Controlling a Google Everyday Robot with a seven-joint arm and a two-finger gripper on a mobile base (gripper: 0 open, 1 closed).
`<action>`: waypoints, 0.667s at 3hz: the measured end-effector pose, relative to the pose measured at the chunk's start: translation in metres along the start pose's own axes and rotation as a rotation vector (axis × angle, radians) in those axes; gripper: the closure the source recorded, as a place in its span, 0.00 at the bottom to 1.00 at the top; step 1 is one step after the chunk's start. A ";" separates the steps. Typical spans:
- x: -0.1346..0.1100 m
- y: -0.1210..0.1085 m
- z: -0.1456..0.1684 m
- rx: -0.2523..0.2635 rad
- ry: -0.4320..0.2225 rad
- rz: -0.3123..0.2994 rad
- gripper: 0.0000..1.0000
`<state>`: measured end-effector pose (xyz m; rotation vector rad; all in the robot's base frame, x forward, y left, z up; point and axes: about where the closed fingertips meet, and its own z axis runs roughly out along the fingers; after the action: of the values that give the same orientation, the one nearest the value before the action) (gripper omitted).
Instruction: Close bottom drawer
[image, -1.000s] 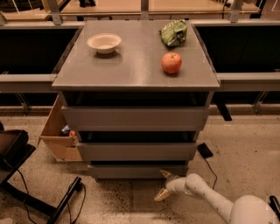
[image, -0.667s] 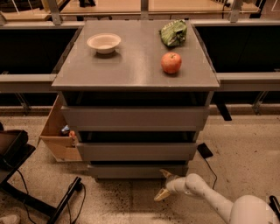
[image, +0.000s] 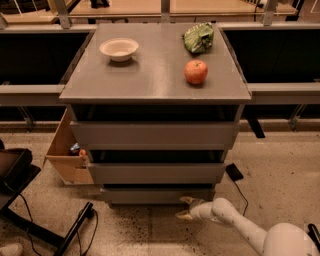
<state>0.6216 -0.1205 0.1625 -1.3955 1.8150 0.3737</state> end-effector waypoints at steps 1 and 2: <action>-0.002 0.009 -0.012 -0.005 0.042 -0.018 0.69; -0.005 -0.007 -0.045 0.017 0.186 -0.123 0.92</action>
Offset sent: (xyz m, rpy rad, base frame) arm -0.2136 -0.1161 0.1795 -0.7929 0.2079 -0.0337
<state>0.6100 -0.1487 0.1965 -1.5651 1.8633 0.1691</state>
